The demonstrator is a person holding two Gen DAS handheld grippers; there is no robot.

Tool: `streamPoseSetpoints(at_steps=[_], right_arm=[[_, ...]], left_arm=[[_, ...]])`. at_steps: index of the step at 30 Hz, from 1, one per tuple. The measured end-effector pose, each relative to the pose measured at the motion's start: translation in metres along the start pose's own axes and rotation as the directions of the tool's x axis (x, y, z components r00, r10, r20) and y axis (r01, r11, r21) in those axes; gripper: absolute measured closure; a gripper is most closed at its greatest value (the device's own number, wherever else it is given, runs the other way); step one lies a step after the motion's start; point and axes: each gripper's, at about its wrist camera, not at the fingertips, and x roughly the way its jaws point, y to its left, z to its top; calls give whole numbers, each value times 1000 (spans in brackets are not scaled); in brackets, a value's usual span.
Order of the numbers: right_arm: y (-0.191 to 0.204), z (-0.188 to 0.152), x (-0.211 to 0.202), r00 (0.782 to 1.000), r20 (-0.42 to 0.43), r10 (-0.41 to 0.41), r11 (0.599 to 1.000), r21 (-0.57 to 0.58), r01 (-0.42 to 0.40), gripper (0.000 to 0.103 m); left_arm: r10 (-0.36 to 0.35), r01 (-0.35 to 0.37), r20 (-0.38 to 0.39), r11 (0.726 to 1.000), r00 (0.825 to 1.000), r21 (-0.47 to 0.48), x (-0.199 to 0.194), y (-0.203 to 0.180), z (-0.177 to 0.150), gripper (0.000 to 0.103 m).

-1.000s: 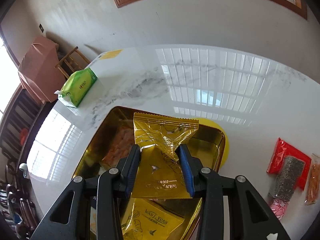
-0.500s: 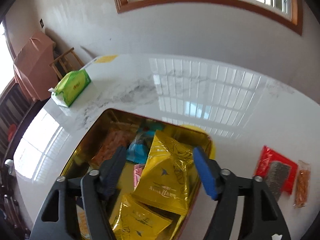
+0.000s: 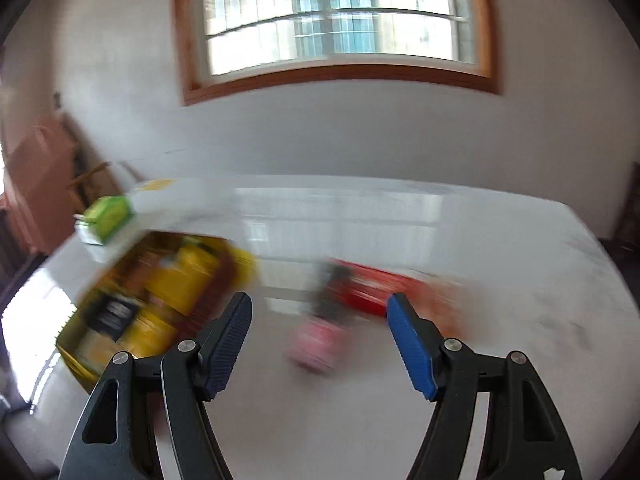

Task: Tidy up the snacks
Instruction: 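Withdraw the right tool and move the left tool toward the pink wrapped block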

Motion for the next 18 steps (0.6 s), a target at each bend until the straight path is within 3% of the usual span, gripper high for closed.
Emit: streamPoseSetpoints(at_steps=[5,8,14,18], right_arm=[[-93,-34,-13,976,-67,-206,977,38,208,36],[-132,-49,-17,956,-98,-276,957,67,283,36],[-166,-67,-14,947,-142,-286,945,120,304,35],[-168,-64,-18,955,-111,-276,948,133,289,36]], left_arm=[[-39,41,-22,994,999,100,9,-29,29,4],[-63,67,-37,988,997,139,20,-50,53,4],[-138,152,-125,982,982,113,72,-82,106,4],[-160,176,-186,982,969,74,124,-97,142,4]])
